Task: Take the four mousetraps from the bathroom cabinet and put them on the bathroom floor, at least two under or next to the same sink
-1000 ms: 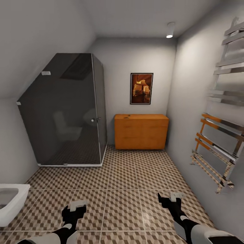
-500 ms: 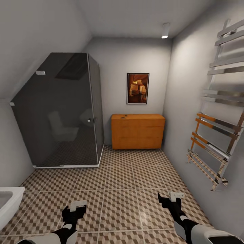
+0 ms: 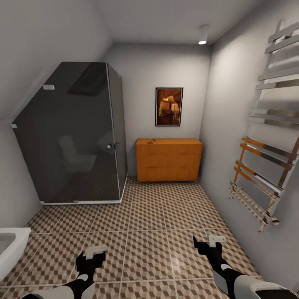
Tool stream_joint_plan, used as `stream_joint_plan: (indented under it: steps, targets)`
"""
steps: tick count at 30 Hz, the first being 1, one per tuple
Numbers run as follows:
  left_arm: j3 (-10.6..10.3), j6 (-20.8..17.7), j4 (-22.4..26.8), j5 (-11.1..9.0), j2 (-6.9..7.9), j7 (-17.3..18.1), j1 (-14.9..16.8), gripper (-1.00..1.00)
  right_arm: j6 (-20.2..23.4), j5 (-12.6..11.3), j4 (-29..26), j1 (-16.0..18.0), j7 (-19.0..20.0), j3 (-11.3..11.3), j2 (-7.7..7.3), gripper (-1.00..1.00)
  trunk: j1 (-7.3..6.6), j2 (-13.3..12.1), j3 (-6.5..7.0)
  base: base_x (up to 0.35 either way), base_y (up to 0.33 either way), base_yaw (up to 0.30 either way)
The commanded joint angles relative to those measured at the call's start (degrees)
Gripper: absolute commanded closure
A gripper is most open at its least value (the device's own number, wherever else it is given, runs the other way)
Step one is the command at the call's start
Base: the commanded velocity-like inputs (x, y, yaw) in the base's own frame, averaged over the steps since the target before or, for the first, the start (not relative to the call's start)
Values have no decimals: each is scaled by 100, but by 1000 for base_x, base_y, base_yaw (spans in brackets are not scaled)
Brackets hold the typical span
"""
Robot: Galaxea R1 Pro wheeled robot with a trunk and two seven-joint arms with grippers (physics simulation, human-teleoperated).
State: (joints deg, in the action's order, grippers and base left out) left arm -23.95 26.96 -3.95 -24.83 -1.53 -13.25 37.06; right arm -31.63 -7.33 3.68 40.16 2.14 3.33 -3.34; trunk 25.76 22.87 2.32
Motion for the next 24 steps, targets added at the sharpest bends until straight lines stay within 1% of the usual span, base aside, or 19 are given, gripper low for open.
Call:
stream_joint_plan:
  steps: [1, 24]
  targets:
    - [-49, 28, -22, -31, -5, -11, 6, -100, -35, -57, 24, 8, 23, 36, 0, -100, 3, 5, -4, 0, 0, 0]
    - [-49, 28, -21, -31, -5, -12, -14, -100, -34, -41, 21, 6, 8, 36, 0, -100, 3, 5, -7, 0, 0, 0]
